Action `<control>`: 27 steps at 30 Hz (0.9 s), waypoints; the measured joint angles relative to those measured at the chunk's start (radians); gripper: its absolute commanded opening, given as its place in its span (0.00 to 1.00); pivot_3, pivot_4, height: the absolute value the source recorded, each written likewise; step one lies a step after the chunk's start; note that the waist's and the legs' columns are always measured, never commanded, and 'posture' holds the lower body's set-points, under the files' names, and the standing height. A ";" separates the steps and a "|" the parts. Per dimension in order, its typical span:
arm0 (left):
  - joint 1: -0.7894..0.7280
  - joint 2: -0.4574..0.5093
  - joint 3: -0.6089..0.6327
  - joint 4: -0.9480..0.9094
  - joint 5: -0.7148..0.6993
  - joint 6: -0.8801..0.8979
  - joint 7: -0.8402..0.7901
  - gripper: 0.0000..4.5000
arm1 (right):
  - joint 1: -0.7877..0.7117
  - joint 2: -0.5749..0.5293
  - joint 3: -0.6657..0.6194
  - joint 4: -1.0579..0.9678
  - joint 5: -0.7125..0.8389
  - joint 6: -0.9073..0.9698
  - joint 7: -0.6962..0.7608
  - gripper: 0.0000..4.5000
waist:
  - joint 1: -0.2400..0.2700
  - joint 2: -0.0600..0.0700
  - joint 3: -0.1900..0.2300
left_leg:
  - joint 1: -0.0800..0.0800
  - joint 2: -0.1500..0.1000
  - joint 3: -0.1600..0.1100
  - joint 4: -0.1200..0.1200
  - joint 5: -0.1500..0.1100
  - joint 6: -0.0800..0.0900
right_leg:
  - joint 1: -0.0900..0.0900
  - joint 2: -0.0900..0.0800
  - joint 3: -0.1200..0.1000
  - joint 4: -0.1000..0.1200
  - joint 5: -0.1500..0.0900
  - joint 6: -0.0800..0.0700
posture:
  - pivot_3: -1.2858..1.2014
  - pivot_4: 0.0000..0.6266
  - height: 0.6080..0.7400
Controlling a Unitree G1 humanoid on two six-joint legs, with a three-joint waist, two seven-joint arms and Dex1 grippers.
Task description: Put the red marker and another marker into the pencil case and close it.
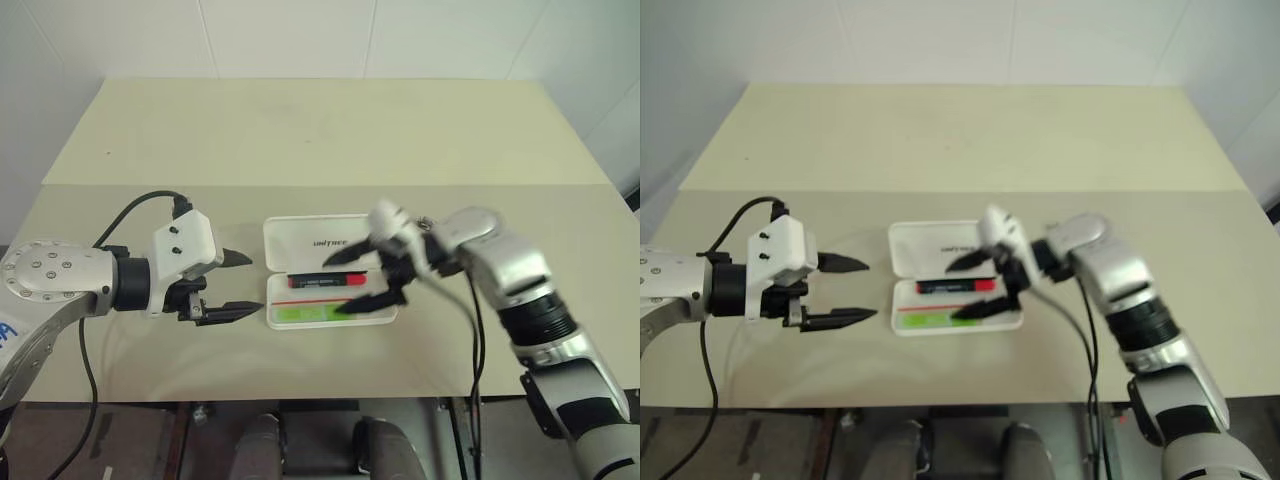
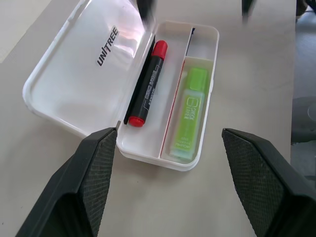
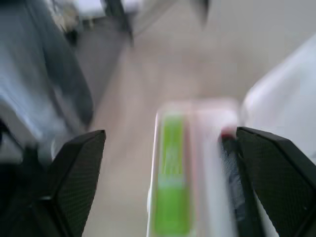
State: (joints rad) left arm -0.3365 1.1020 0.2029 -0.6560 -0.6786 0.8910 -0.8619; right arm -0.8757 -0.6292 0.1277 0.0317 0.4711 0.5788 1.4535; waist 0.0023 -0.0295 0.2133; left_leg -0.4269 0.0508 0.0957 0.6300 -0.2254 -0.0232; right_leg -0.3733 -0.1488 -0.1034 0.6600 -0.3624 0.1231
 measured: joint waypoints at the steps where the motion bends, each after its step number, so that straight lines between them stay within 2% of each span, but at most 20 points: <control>1: 0.000 -0.002 0.008 -0.001 -0.005 0.000 0.000 0.81 | -0.009 -0.046 -0.033 0.001 -0.002 -0.013 -0.002 0.99 | 0.002 -0.001 0.000 | 0.000 0.000 0.000 0.000 0.000 0.000 | 0.000 0.000 0.000 -0.001 0.000 0.000 | 0.52 0.24 1.00; 4: -0.007 -0.007 0.013 -0.002 -0.007 -0.008 0.007 0.81 | 0.008 -0.128 -0.058 0.070 -0.065 -0.076 -0.018 0.99 | -0.003 -0.004 -0.002 | 0.001 0.000 0.001 0.001 -0.001 0.000 | 0.001 0.000 0.001 -0.003 0.000 0.000 | 0.52 0.24 1.00; 8: -0.053 -0.042 -0.029 -0.005 -0.006 -0.023 0.014 0.81 | 0.008 -0.158 -0.036 0.353 -0.232 -0.206 -0.134 0.99 | -0.007 -0.004 -0.002 | 0.002 0.000 0.003 0.001 -0.001 0.000 | -0.001 0.000 0.003 -0.002 0.000 0.000 | 0.52 0.24 1.00; 10: -0.090 -0.059 -0.070 -0.001 0.002 -0.030 0.020 0.81 | -0.023 -0.145 -0.017 0.475 -0.303 -0.248 -0.208 0.99 | -0.013 -0.003 -0.002 | 0.002 0.000 0.004 0.000 -0.001 0.000 | -0.002 0.000 0.004 -0.001 0.000 0.000 | 0.52 0.24 1.00; 15: -0.164 -0.107 -0.170 0.008 0.035 -0.042 0.044 0.81 | -0.165 -0.021 -0.009 0.771 -0.415 -0.335 -0.413 0.99 | -0.035 -0.003 -0.002 | 0.002 0.001 0.004 0.000 0.000 -0.001 | -0.002 0.001 0.004 0.001 0.000 0.000 | 0.52 0.24 1.00; 21: -0.167 -0.117 -0.190 0.005 0.050 -0.031 0.069 0.81 | -0.223 0.025 -0.010 0.957 -0.460 -0.378 -0.458 0.99 | -0.029 -0.002 -0.001 | 0.001 0.001 0.004 0.000 0.000 -0.001 | -0.001 0.000 0.004 0.001 0.000 0.000 | 0.52 0.24 1.00; 27: -0.169 -0.129 -0.205 0.002 0.072 -0.018 0.113 0.81 | -0.230 0.025 -0.010 1.042 -0.493 -0.383 -0.434 0.99 | -0.029 -0.002 -0.001 | 0.001 0.001 0.004 0.000 0.000 -0.001 | -0.001 0.000 0.003 0.001 0.000 0.000 | 0.52 0.24 1.00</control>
State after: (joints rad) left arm -0.5054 0.9732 -0.0022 -0.6542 -0.6070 0.8725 -0.7491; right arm -1.1055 -0.6045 0.1180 1.0735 -0.0222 0.1956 1.0192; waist -0.0271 -0.0316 0.2119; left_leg -0.4255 0.0515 0.0993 0.6301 -0.2259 -0.0240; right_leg -0.3740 -0.1484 -0.1000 0.6607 -0.3624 0.1231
